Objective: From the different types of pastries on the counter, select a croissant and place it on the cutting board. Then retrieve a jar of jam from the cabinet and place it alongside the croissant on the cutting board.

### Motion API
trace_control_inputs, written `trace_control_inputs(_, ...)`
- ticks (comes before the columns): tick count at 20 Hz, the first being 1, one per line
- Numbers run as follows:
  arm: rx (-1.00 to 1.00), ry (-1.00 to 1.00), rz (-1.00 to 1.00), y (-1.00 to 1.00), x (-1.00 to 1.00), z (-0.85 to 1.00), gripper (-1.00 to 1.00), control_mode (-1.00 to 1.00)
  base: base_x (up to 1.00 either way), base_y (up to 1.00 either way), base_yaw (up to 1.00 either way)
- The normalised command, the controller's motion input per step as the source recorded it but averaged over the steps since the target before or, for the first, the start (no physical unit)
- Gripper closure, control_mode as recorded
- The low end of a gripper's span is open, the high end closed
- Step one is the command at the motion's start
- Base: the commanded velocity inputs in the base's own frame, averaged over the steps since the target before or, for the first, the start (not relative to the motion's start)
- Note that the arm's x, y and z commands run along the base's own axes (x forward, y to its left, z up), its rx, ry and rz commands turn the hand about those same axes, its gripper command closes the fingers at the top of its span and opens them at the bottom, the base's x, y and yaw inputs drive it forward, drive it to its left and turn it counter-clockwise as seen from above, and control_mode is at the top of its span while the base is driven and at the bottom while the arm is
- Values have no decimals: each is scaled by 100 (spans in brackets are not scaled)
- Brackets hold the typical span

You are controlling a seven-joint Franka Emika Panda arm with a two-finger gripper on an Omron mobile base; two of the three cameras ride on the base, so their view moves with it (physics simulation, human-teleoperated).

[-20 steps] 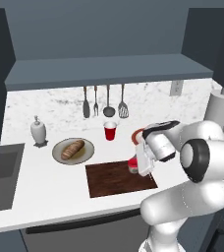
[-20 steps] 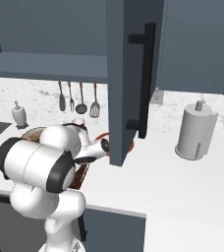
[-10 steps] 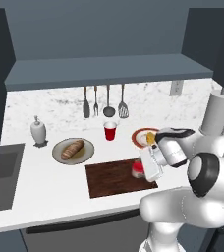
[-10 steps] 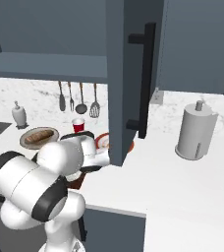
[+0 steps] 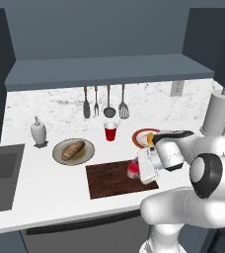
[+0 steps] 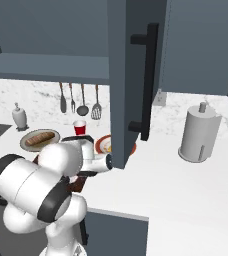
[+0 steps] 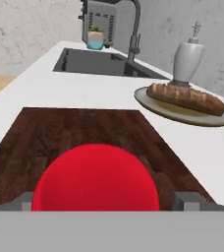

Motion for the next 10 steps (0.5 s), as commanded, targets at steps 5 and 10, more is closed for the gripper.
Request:
trace_control_inputs(5, 2, 0, 8, -1, 49, -25, -100, -100, 0, 0, 0)
trace_control_inputs(10, 2, 0, 16, -6, 2, -39, 100, -100, 0, 0, 0)
